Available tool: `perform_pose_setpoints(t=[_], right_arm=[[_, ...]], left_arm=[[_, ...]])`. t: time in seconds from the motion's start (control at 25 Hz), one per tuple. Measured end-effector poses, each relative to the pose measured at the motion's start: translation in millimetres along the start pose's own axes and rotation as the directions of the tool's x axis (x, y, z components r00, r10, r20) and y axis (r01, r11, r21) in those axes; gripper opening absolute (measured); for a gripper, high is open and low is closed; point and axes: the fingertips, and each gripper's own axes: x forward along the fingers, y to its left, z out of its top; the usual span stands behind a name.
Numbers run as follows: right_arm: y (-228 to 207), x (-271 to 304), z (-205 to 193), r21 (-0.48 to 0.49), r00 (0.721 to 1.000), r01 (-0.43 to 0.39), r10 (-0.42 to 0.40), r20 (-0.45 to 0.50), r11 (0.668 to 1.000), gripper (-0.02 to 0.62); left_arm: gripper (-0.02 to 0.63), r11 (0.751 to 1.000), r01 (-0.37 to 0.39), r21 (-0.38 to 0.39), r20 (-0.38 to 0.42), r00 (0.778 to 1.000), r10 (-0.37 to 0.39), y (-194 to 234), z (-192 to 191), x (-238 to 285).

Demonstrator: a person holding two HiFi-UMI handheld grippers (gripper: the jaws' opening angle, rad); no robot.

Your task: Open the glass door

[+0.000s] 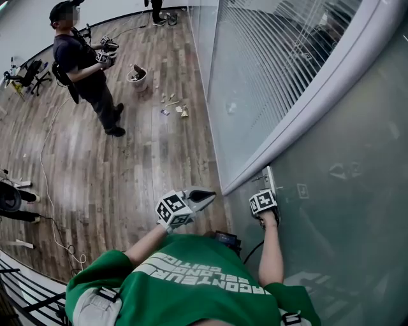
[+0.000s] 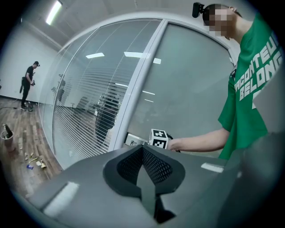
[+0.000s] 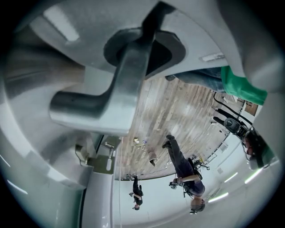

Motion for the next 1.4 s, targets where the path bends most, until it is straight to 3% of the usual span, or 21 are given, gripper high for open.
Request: perform_pose_setpoints(t=[0.2,0.36,0.64,0.76,1.4], right_arm=[[3.6,-3.2,4.6,0.001,0.997,0.002,-0.002,0.082,1.000,-0.008],[3.0,-0.6,10.6,-0.011,0.979,0.029,-0.026,0.201,1.000,-0.008],[1.0,3.6,32.2,-0.031,0.875,0.130,-0.100,0.474,0.991,-0.008],[-6.4,3.6,31.9,-0.017,0.858,0.172,-0.142,0.493,0.985,-0.008],[-21.6,6.5,32.3,-0.028,0.861,0.139,-0.107,0.497,0.990,-0.008]], left_arm=[[0.015,1.000,-0.003,-0.007,0.007,1.000,0.003,0.3,4.5,2.7],[0.015,1.000,-0.001,-0.011,-0.005,1.000,0.001,-0.6,-0.2,3.6],[0.015,1.000,-0.024,0.010,0.005,1.000,0.024,2.9,4.6,-0.7],[0.015,1.000,-0.027,0.004,0.005,1.000,0.027,3.1,6.5,3.1],[0.015,1.000,-0.006,0.027,-0.007,1.000,0.006,-12.5,3.5,35.1]])
